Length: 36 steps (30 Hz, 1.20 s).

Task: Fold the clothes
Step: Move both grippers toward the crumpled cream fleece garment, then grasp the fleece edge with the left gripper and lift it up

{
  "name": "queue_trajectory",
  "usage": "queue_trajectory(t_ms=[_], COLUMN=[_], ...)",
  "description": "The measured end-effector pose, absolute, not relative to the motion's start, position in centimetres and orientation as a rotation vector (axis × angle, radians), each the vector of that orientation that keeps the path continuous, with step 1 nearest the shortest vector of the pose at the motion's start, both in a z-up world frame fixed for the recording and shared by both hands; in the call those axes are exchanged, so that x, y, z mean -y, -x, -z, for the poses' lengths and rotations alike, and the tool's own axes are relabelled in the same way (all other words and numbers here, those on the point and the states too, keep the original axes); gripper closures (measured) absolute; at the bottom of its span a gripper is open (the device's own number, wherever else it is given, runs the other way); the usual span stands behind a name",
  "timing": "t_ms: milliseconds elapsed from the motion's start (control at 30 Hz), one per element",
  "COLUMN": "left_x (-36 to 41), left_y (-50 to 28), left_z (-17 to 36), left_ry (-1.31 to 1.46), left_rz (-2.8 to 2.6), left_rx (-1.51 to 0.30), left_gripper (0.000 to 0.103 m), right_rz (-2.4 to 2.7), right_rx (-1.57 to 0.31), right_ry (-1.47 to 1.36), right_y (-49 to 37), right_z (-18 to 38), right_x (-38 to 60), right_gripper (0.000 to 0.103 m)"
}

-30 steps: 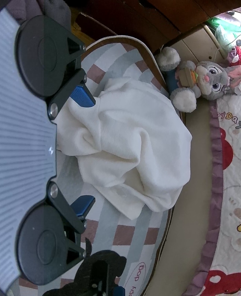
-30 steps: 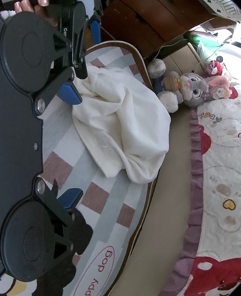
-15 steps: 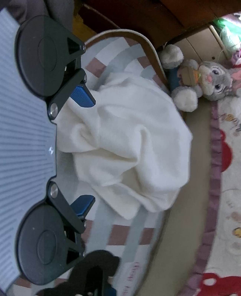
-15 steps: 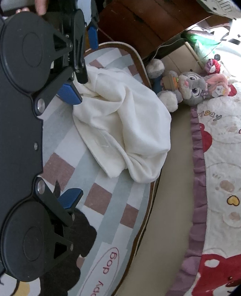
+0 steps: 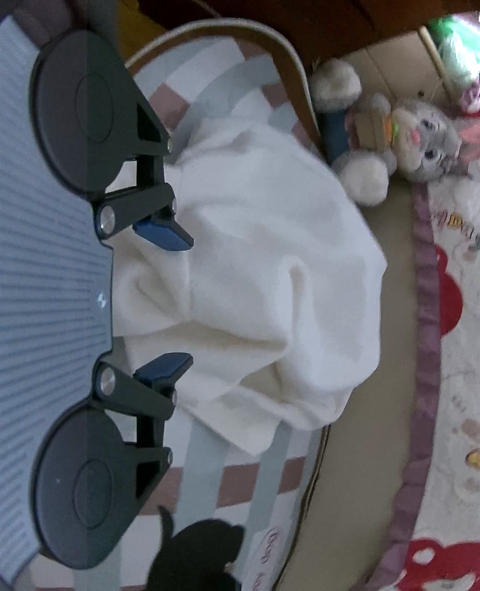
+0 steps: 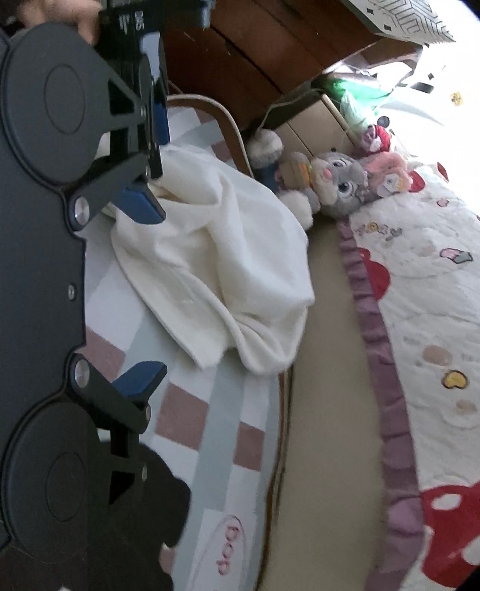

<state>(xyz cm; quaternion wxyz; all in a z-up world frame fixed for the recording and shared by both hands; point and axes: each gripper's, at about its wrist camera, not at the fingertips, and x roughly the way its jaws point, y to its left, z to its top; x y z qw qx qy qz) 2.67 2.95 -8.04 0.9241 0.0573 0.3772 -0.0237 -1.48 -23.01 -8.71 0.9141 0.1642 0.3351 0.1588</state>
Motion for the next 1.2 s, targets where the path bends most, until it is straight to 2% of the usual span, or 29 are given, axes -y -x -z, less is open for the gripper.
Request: queue_trajectory(t_ms=[100,167,267,333,367,400,433,467,500,767,1033,1200], left_x=[-3.1,-3.2,-3.3,-3.5,-3.7,-4.0,-4.2,-4.4,-4.5,-2.9,-1.5,0.4], left_y=[-3.3,-3.7,-4.3,-4.8,-5.2,-5.6,-5.7,-5.9,-5.9,-2.6,1.5,2.9], left_z=[9.1,9.8,10.9,11.6,11.9,12.1,12.3,12.4,12.5,7.9,2.0,-1.4], left_ry=[-0.147,-0.167,-0.197,-0.214,-0.214,-0.21,-0.198,-0.186,-0.181,-0.445,-0.514,-0.509], left_rz=[0.05,0.051,0.052,0.049,0.036,0.025,0.019,0.012,0.004,-0.137,-0.061,0.0], left_rx=[-0.764,-0.757,-0.746,-0.742,-0.75,-0.757,-0.76,-0.764,-0.762,-0.496,-0.23,-0.166], left_gripper=[0.036,0.023,0.012,0.009,0.011,0.017,0.045,0.082,0.087,0.089,0.089,0.091], right_rz=[-0.33,-0.32,-0.311,-0.305,-0.303,-0.299,-0.296,-0.283,-0.271,-0.267,-0.324,-0.366], right_rx=[-0.704,-0.714,-0.729,-0.736,-0.739,-0.752,-0.765,-0.777,-0.789,-0.849,-0.797,-0.728], right_ry=[-0.336,-0.325,-0.343,-0.352,-0.353,-0.346,-0.339,-0.321,-0.303,-0.283,-0.189,-0.178], right_y=[1.7,2.0,2.5,2.8,3.0,2.9,2.9,2.9,2.9,3.8,4.8,4.9], right_z=[9.4,9.9,10.4,10.6,10.7,10.7,10.8,11.0,11.1,12.0,11.6,11.3], right_x=[22.4,22.3,22.6,22.9,23.1,23.1,23.2,23.2,23.1,23.7,22.7,21.4], right_gripper=[0.019,0.019,0.019,0.019,0.019,0.019,0.019,0.019,0.019,0.019,0.019,0.019])
